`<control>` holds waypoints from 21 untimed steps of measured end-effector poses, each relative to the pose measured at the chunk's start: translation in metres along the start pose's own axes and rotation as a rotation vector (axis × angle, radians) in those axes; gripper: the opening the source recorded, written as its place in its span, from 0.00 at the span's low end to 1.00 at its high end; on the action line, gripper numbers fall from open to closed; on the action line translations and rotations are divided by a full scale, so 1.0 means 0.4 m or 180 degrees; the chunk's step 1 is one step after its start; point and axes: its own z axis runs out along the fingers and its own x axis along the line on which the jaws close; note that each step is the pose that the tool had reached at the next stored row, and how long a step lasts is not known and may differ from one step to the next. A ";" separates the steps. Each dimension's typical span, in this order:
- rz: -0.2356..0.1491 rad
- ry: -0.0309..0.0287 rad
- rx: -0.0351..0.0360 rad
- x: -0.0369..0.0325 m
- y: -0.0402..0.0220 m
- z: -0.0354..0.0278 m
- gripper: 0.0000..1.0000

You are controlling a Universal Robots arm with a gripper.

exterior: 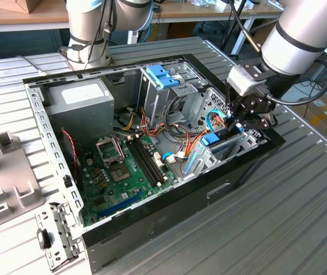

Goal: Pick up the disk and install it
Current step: 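Insert the first disk wire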

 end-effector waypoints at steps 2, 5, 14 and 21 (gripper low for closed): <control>0.0000 -0.0001 0.0000 0.000 0.000 0.001 0.17; 0.0000 -0.0002 0.0000 0.000 0.000 0.002 0.17; 0.0000 -0.0005 0.0000 -0.002 -0.001 -0.018 0.25; 0.0005 -0.0055 -0.0007 -0.007 -0.002 -0.032 0.17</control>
